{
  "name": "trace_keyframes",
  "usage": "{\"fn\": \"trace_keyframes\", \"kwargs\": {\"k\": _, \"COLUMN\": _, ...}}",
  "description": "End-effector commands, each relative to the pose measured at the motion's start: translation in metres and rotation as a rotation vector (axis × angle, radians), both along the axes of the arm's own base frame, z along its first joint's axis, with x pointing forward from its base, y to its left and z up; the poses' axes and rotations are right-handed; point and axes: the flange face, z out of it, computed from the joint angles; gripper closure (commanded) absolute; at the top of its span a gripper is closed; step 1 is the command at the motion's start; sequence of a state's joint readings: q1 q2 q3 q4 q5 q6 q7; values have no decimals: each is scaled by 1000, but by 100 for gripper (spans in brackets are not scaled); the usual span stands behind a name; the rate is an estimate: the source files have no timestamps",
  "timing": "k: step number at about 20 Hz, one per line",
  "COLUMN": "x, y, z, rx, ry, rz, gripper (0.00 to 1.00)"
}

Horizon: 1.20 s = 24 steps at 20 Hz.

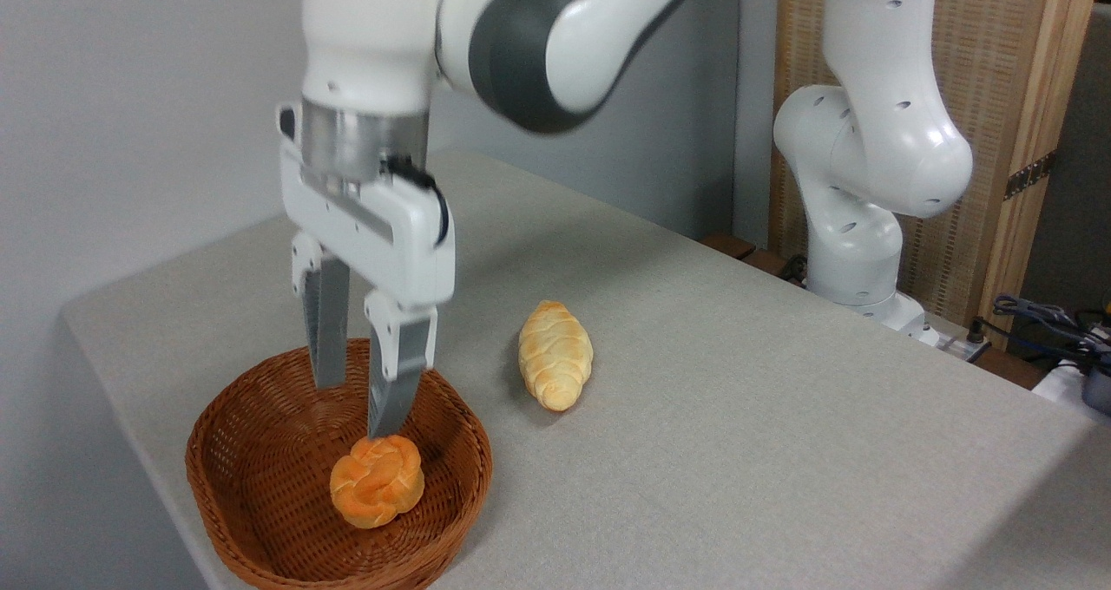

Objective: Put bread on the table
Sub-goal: 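Lower the open gripper into the basket around the round orange bun, then close the gripper on the orange bun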

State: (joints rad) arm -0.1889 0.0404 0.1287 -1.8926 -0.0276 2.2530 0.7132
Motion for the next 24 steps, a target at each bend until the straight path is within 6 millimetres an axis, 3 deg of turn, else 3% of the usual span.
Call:
{"fn": "trace_keyframes", "kwargs": {"k": 1, "x": -5, "y": -1, "z": -24, "rx": 48, "ry": 0, "rz": -113, "gripper": 0}}
{"fn": "trace_keyframes", "kwargs": {"k": 10, "x": 5, "y": -29, "z": -69, "rx": 61, "ry": 38, "rz": -170, "gripper": 0}}
{"fn": "trace_keyframes", "kwargs": {"k": 13, "x": 11, "y": -35, "z": -92, "rx": 65, "ry": 50, "rz": -177, "gripper": 0}}
{"fn": "trace_keyframes", "kwargs": {"k": 14, "x": 12, "y": -35, "z": -94, "rx": 71, "ry": 48, "rz": -188, "gripper": 15}}
{"fn": "trace_keyframes", "kwargs": {"k": 15, "x": 12, "y": -35, "z": -94, "rx": 84, "ry": 46, "rz": -226, "gripper": 50}}
{"fn": "trace_keyframes", "kwargs": {"k": 16, "x": 12, "y": -35, "z": -94, "rx": 92, "ry": 45, "rz": -276, "gripper": 69}}
{"fn": "trace_keyframes", "kwargs": {"k": 17, "x": 12, "y": -32, "z": -93, "rx": 101, "ry": 45, "rz": -310, "gripper": 76}}
{"fn": "trace_keyframes", "kwargs": {"k": 24, "x": 12, "y": -28, "z": -93, "rx": 102, "ry": 50, "rz": -311, "gripper": 78}}
